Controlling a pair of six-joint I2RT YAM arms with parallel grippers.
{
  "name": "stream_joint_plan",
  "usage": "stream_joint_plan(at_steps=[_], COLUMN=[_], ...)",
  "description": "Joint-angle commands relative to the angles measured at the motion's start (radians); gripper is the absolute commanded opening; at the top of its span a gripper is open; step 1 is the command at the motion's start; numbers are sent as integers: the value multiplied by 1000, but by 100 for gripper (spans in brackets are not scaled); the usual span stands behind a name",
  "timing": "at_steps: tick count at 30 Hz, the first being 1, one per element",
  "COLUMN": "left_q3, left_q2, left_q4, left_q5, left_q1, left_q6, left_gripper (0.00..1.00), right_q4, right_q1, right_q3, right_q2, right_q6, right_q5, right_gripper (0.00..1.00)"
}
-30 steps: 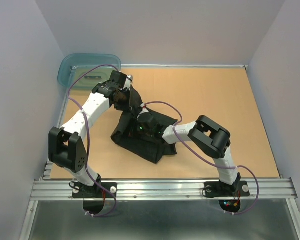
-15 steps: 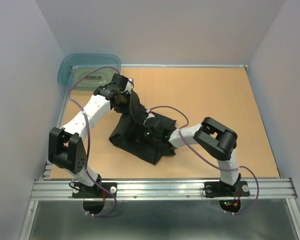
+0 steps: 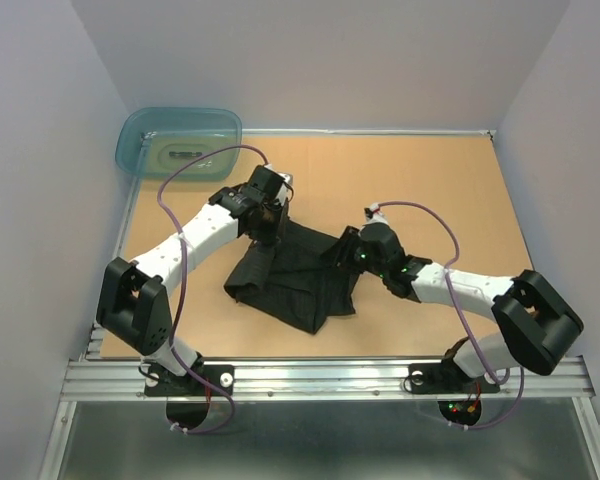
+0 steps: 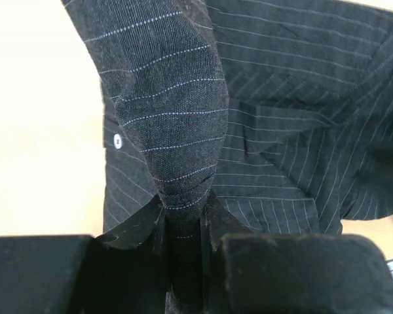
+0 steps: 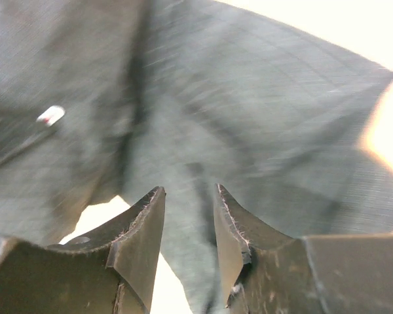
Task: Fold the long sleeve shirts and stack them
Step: Fold the shirt
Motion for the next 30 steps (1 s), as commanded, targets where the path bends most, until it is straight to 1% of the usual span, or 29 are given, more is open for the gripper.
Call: stream_joint_plan(at_steps=[1, 5, 8, 10, 18, 24, 28, 30], left_q3=[-6, 19, 22, 23, 65, 117, 143, 155], left_q2=[-23, 9, 32, 48, 158, 235, 275, 276], left_q4=[20, 20, 29, 26, 23, 14, 9, 6], left_q5=[-33, -58, -76, -91, -134, -125, -131, -144], left_q1=[-71, -147, -201, -230, -400, -450, -457, -457], left_q6=[-36, -79, -108, -130, -173, -226, -268, -286], left_gripper=[0, 0, 0, 0, 0, 0, 6, 15], right_q4=[-66, -75, -74, -71, -35, -11, -3, 0], right_q1=[-69, -83, -85, -85, -91, -109, -111, -111], right_q3=[-85, -120, -129, -128, -137, -155, -160, -166], right_q2=[-53, -35, 5, 40, 126, 137, 132, 117], right_q6=[20, 60, 85, 94, 115, 122, 126, 126], right_q5=[49, 46, 40, 38, 14, 6, -2, 2], right_gripper=[42, 40, 35, 34, 31, 31, 31, 31])
